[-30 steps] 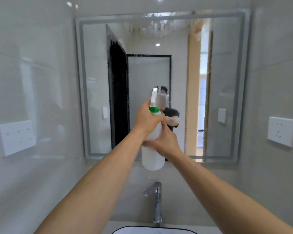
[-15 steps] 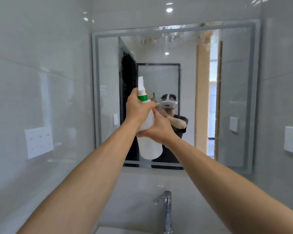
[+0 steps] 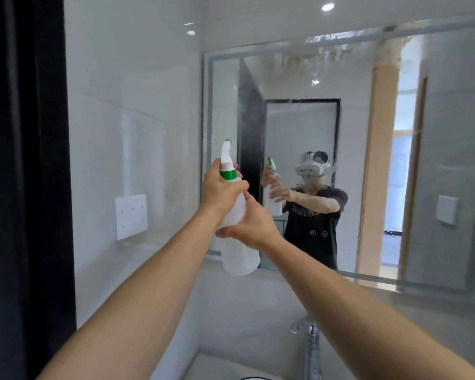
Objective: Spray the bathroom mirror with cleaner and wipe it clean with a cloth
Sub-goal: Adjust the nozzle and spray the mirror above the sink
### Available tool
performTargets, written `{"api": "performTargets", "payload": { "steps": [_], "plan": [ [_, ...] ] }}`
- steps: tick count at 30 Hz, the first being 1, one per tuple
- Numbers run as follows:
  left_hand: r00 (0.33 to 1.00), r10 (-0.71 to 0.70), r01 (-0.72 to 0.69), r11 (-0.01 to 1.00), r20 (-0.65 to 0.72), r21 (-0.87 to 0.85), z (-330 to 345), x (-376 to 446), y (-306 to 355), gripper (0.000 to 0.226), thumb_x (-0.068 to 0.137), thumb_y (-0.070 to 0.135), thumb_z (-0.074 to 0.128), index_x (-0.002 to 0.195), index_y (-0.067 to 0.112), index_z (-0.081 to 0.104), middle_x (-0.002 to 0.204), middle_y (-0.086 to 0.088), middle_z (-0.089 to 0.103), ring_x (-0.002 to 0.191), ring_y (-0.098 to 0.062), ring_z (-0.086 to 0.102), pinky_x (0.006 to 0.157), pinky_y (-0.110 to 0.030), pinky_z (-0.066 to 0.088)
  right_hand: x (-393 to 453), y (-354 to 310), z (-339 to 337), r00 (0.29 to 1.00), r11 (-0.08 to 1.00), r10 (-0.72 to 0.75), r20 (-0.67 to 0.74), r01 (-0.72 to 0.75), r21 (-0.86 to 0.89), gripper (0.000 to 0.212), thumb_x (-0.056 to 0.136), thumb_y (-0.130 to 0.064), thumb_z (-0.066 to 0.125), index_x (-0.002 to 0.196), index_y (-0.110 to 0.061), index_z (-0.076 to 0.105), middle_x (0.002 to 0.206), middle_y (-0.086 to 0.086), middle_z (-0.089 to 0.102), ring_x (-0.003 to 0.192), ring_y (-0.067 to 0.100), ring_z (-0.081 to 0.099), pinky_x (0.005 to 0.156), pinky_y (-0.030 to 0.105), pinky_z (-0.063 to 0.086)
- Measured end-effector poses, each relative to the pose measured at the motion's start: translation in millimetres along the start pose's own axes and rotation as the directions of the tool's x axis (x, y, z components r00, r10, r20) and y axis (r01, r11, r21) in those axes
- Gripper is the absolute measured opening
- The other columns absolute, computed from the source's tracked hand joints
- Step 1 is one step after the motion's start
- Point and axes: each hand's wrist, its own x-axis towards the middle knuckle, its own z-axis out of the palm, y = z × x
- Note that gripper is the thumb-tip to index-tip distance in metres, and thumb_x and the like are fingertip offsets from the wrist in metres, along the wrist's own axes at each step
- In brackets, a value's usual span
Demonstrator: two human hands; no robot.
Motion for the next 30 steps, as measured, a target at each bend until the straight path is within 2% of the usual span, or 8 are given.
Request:
{"api": "performTargets", "payload": {
  "steps": [3,5,10,14,19,22,26,30],
  "plan": [
    [0.999,-0.048,0.048,0.999,0.001,-0.008,-11,-8,-18,0.048,0.073,-0.003,0.072,0.116,0.015,0.061,0.107,0.001,0.067,0.091,-0.017,0.064,0.064,-0.023,0.058,-9,6,17,0.999,1.000,0.021,0.027,-0.021,-0.005,0.092,0.056,-0.035,0.089,0.135,-0.025,0.043,0.110,-0.003,0.065,0.100,0.016,0.063,0.078,0.028,0.051],
    [0.996,-0.093,0.093,0.996,-0.016,-0.008,-17,-14,-35,0.052,0.073,-0.003,0.072,0.119,0.017,0.060,0.111,0.002,0.067,0.097,-0.018,0.064,0.076,-0.032,0.059,-16,12,29,0.997,0.999,0.044,0.058,-0.043,-0.004,0.093,0.057,-0.034,0.090,0.136,-0.024,0.043,0.110,-0.004,0.065,0.099,0.015,0.063,0.080,0.028,0.053],
    [0.981,-0.191,0.189,0.980,-0.031,-0.055,-27,-36,-75,0.042,0.065,-0.003,0.068,0.103,0.014,0.062,0.089,0.002,0.066,0.077,-0.020,0.063,0.071,-0.044,0.061,-37,33,57,0.984,0.991,0.132,0.119,-0.127,-0.047,0.087,0.055,-0.036,0.089,0.130,-0.023,0.046,0.104,-0.004,0.068,0.094,0.016,0.066,0.081,0.036,0.059],
    [0.967,-0.252,0.249,0.966,-0.037,-0.066,-33,-53,-98,0.039,0.059,0.003,0.067,0.096,0.015,0.060,0.080,-0.002,0.061,0.072,-0.023,0.061,0.069,-0.045,0.059,-51,43,72,0.977,0.985,0.159,0.141,-0.147,-0.089,0.086,0.058,-0.034,0.091,0.130,-0.019,0.046,0.109,-0.001,0.066,0.098,0.019,0.064,0.086,0.039,0.057],
    [0.955,-0.295,0.293,0.954,-0.036,-0.064,-38,-67,-115,0.045,0.069,-0.008,0.070,0.108,0.013,0.061,0.095,0.001,0.067,0.083,-0.019,0.064,0.067,-0.032,0.057,-62,54,85,0.964,0.974,0.202,0.174,-0.180,-0.137,0.089,0.059,-0.035,0.091,0.133,-0.021,0.044,0.106,-0.006,0.062,0.096,0.016,0.060,0.084,0.034,0.055],
    [0.945,-0.326,0.324,0.945,-0.043,-0.047,-43,-77,-124,0.052,0.070,-0.008,0.071,0.115,0.017,0.062,0.108,0.004,0.068,0.094,-0.018,0.065,0.073,-0.035,0.060,-71,61,93,0.951,0.965,0.242,0.194,-0.215,-0.147,0.095,0.060,-0.038,0.090,0.139,-0.021,0.040,0.113,-0.002,0.063,0.094,0.016,0.056,0.077,0.029,0.048],
    [0.927,-0.372,0.370,0.928,-0.054,-0.046,-48,-95,-141,0.048,0.069,-0.008,0.069,0.112,0.015,0.062,0.104,0.002,0.069,0.088,-0.020,0.065,0.066,-0.031,0.055,-88,69,103,0.930,0.953,0.286,0.231,-0.252,-0.168,0.094,0.062,-0.037,0.089,0.140,-0.019,0.039,0.115,0.000,0.061,0.099,0.018,0.057,0.081,0.031,0.050],
    [0.890,-0.453,0.451,0.891,-0.056,-0.051,-51,-115,-161,0.040,0.066,-0.007,0.069,0.099,0.015,0.062,0.091,-0.003,0.067,0.080,-0.025,0.064,0.068,-0.038,0.059,-106,82,118,0.895,0.930,0.355,0.269,-0.307,-0.205,0.093,0.061,-0.039,0.090,0.138,-0.019,0.042,0.118,0.001,0.063,0.107,0.021,0.061,0.086,0.033,0.053]
  ]
}}
